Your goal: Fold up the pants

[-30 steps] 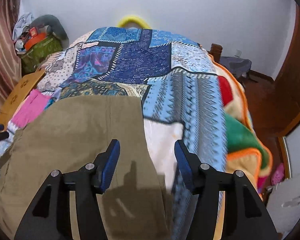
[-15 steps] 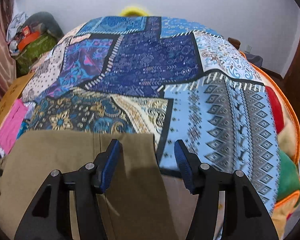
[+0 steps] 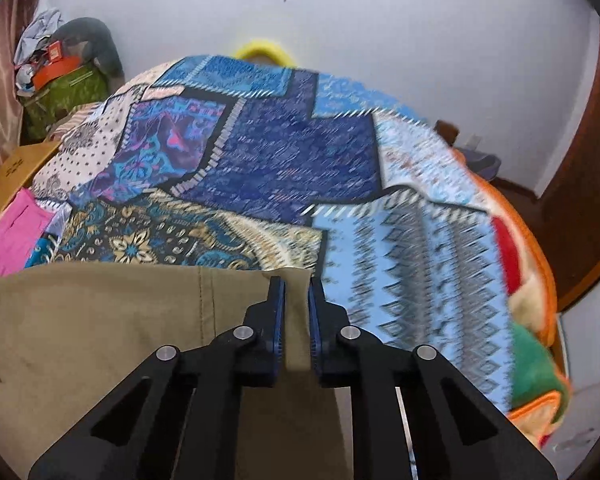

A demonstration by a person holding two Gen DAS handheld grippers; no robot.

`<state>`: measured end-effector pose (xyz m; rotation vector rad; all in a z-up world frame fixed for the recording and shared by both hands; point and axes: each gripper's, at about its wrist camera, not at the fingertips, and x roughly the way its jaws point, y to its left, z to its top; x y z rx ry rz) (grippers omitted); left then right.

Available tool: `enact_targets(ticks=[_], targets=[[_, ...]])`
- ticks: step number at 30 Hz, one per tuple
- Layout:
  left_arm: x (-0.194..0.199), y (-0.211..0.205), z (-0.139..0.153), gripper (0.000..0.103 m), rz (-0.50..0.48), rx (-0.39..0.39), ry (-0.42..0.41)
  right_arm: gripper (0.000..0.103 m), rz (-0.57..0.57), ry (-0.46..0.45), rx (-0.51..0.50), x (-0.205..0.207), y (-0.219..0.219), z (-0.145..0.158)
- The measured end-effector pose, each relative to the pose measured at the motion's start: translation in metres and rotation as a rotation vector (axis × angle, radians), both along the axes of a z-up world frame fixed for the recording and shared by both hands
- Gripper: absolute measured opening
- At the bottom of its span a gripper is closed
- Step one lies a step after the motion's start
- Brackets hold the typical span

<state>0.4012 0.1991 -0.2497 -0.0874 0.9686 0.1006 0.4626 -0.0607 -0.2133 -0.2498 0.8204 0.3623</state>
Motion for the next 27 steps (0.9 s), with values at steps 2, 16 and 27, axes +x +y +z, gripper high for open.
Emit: enact_targets(ticks=[2, 16, 27], targets=[[0.003, -0.005, 0.011, 0.053, -0.003, 0.028, -0.017, 0.005, -0.020, -0.011, 0.011, 0.001, -0.006, 0.008], [-0.028, -0.040, 0.106, 0.053, -0.070, 0.100, -0.197, 0.005, -0.043, -0.179, 0.111, -0.052, -0.058, 0.112], [-0.110, -0.080, 0.134, 0.052, -0.149, 0.162, -0.246, 0.004, -0.049, -0.196, 0.158, -0.132, -0.099, 0.138]])
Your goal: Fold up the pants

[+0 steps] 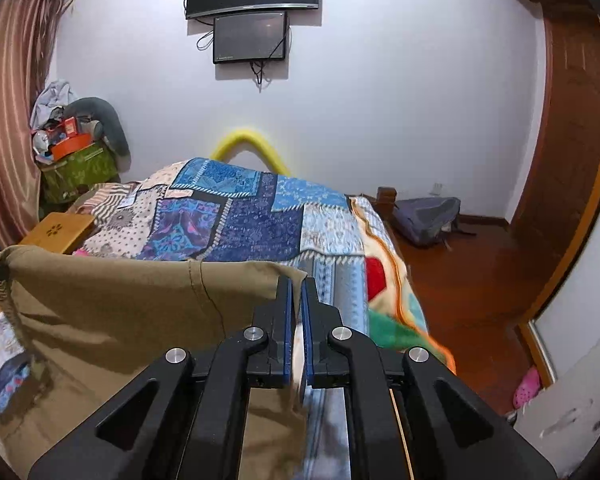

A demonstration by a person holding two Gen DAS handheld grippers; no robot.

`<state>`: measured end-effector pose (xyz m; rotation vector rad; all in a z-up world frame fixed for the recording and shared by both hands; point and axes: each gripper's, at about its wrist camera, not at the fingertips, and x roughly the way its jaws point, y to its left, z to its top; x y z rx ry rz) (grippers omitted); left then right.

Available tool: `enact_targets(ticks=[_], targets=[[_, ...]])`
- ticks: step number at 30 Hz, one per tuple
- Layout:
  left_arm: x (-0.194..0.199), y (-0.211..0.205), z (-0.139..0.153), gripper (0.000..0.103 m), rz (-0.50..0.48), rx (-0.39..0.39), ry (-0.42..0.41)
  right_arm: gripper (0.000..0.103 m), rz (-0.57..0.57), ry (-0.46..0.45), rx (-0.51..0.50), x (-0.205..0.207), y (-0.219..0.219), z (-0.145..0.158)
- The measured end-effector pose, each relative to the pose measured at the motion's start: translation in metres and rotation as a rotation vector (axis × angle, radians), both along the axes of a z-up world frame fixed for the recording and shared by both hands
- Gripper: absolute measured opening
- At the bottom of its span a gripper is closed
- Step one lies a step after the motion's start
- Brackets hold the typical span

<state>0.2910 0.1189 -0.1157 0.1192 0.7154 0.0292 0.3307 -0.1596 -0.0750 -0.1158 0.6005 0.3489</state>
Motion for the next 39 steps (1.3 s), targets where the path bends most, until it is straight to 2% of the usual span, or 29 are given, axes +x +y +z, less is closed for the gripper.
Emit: enact_targets(ticks=[6, 12, 17, 25, 28, 31, 33, 35, 39], targets=[[-0.042, -0.010, -0.008, 0.052, -0.020, 0.003, 0.015, 0.003, 0.006, 0.029, 0.025, -0.047, -0.015, -0.006], [-0.072, -0.008, -0.031, 0.052, -0.025, -0.054, 0.077, 0.003, 0.035, 0.100, -0.006, -0.089, -0.028, -0.026], [-0.096, -0.016, -0.061, 0.052, -0.049, -0.055, 0.149, 0.003, 0.038, 0.179, -0.001, -0.125, -0.041, -0.054], [-0.122, -0.015, -0.113, 0.053, 0.021, -0.114, 0.282, 0.004, 0.021, 0.332, -0.002, -0.158, -0.054, -0.113], [-0.127, -0.008, -0.109, 0.057, 0.057, -0.140, 0.284, 0.004, 0.029, 0.330, -0.038, -0.170, -0.050, -0.117], [-0.131, -0.004, -0.092, 0.058, 0.074, -0.148, 0.260, 0.007, 0.056, 0.311, -0.059, -0.179, -0.042, -0.112], [-0.133, -0.006, -0.077, 0.060, 0.076, -0.120, 0.227, 0.016, 0.076, 0.300, -0.051, -0.183, -0.036, -0.109], [-0.134, -0.011, -0.064, 0.067, 0.069, -0.102, 0.193, 0.033, 0.103, 0.289, -0.039, -0.183, -0.028, -0.105], [-0.133, -0.029, -0.035, 0.078, 0.023, -0.075, 0.114, 0.037, 0.160, 0.263, -0.032, -0.178, -0.009, -0.098]])
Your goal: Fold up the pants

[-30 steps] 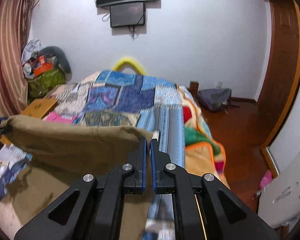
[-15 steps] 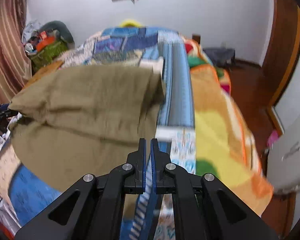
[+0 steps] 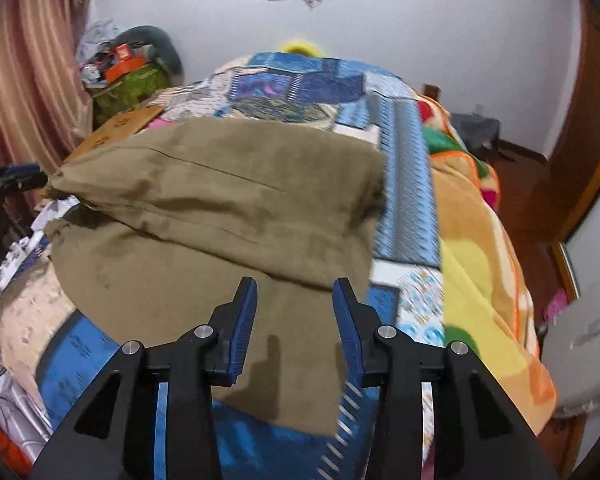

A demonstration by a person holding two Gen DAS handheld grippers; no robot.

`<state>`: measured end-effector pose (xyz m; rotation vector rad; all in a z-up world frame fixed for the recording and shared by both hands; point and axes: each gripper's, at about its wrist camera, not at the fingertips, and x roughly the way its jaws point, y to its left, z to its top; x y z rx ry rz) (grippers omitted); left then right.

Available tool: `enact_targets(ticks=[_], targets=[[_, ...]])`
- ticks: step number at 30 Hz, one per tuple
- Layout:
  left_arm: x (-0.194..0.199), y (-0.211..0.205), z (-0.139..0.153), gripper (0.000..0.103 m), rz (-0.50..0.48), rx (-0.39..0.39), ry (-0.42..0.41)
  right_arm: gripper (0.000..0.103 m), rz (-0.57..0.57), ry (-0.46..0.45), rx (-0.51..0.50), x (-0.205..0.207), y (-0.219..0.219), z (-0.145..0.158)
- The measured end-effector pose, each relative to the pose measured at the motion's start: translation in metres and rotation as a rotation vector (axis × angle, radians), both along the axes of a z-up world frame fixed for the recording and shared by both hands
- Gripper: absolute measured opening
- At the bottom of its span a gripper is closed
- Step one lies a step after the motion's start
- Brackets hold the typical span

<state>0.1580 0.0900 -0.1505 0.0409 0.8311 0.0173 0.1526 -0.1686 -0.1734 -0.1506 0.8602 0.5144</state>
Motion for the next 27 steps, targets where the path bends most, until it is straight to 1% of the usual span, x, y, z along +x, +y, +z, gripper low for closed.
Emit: enact_targets(ticks=[3, 6, 10, 13, 14, 17, 19, 20, 21, 22, 24, 25, 27], targets=[[0.008, -0.020, 0.008, 0.085, -0.050, 0.027, -0.025, 0.042, 0.052, 0.003, -0.008, 0.005, 0.019, -0.002], [0.021, -0.040, 0.003, 0.086, -0.103, 0.049, -0.004, 0.042, 0.112, 0.015, -0.039, 0.011, 0.040, -0.010], [0.041, -0.070, -0.017, 0.087, -0.179, 0.086, 0.060, 0.042, 0.184, 0.030, -0.086, 0.016, 0.063, -0.022], [0.051, -0.087, -0.033, 0.088, -0.224, 0.109, 0.103, 0.042, 0.226, 0.028, -0.119, 0.020, 0.076, -0.029], [0.055, -0.091, -0.040, 0.089, -0.234, 0.121, 0.117, 0.042, 0.245, 0.040, -0.126, 0.022, 0.080, -0.032], [0.062, -0.098, -0.055, 0.090, -0.247, 0.152, 0.144, 0.042, 0.278, 0.037, -0.129, 0.025, 0.085, -0.034], [0.065, -0.100, -0.064, 0.090, -0.257, 0.161, 0.164, 0.042, 0.291, 0.061, -0.109, 0.030, 0.085, -0.036], [0.066, -0.101, -0.068, 0.090, -0.260, 0.164, 0.173, 0.039, 0.291, 0.077, -0.090, 0.033, 0.083, -0.037], [0.067, -0.101, -0.072, 0.090, -0.264, 0.171, 0.186, 0.033, 0.294, 0.094, -0.062, 0.035, 0.082, -0.039], [0.068, -0.101, -0.076, 0.090, -0.269, 0.179, 0.197, 0.030, 0.298, 0.102, -0.046, 0.035, 0.082, -0.040], [0.069, -0.102, -0.081, 0.091, -0.283, 0.187, 0.206, 0.017, 0.298, 0.093, -0.037, 0.035, 0.082, -0.040], [0.068, -0.102, -0.084, 0.091, -0.292, 0.196, 0.207, 0.017, 0.295, 0.090, -0.032, 0.034, 0.082, -0.039], [0.068, -0.101, -0.085, 0.091, -0.305, 0.206, 0.203, 0.012, 0.287, 0.091, -0.013, 0.034, 0.080, -0.037]])
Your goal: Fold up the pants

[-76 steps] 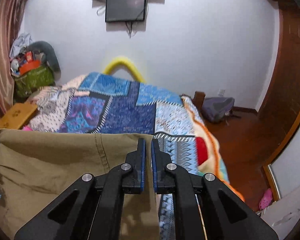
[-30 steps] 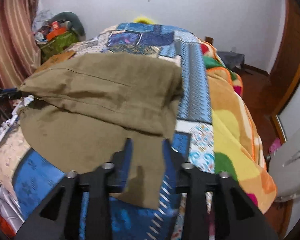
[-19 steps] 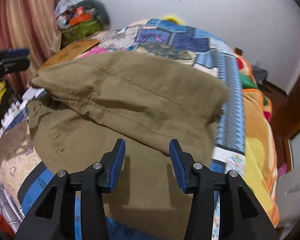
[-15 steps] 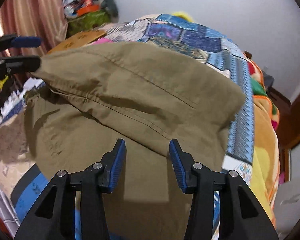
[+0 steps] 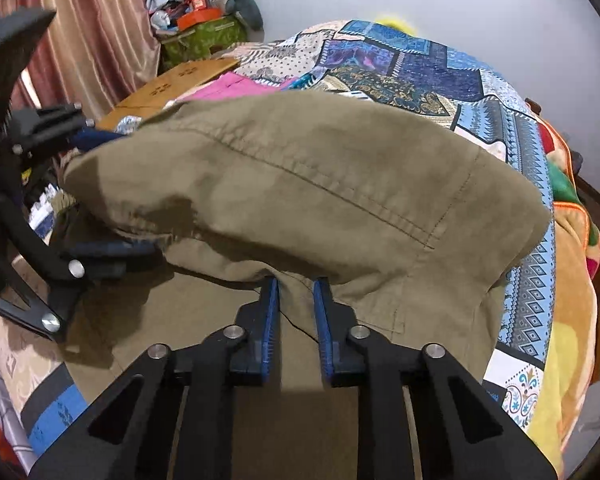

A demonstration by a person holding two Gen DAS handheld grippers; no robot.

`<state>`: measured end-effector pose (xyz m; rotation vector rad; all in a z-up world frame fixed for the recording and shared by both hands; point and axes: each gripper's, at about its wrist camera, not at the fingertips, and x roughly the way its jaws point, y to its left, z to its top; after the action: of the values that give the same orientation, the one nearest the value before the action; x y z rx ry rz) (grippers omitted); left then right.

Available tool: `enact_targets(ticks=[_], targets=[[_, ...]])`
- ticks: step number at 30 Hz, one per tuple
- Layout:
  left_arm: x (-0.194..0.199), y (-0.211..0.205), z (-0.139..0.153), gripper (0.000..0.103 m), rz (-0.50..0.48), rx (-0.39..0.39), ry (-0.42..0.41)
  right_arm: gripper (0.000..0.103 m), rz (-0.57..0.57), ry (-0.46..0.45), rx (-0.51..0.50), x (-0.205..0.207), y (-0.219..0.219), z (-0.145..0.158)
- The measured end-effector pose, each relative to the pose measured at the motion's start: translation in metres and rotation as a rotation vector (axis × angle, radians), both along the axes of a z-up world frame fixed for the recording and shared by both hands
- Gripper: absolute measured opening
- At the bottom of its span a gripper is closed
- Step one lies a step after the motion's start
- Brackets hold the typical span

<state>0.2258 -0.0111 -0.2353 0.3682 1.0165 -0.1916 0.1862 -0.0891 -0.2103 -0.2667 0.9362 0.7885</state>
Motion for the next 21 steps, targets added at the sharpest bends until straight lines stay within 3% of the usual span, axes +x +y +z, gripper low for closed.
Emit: enact_targets(ticks=[12, 14, 17, 21], targets=[[-0.017, 0.001, 0.014, 0.090, 0.004, 0.026, -0.045, 0.006, -0.030, -0.005, 0.116, -0.010, -0.024, 0.043], [-0.022, 0.002, 0.019, 0.071, 0.002, 0.027, -0.075, 0.006, -0.022, -0.016, 0.122, -0.018, -0.027, 0.052], [-0.031, 0.002, 0.026, 0.053, 0.004, 0.047, -0.112, 0.006, -0.008, -0.031, 0.113, -0.028, -0.028, 0.059], [-0.043, 0.003, 0.035, 0.035, -0.007, -0.012, -0.104, 0.006, 0.000, -0.039, 0.095, -0.042, -0.029, 0.061]])
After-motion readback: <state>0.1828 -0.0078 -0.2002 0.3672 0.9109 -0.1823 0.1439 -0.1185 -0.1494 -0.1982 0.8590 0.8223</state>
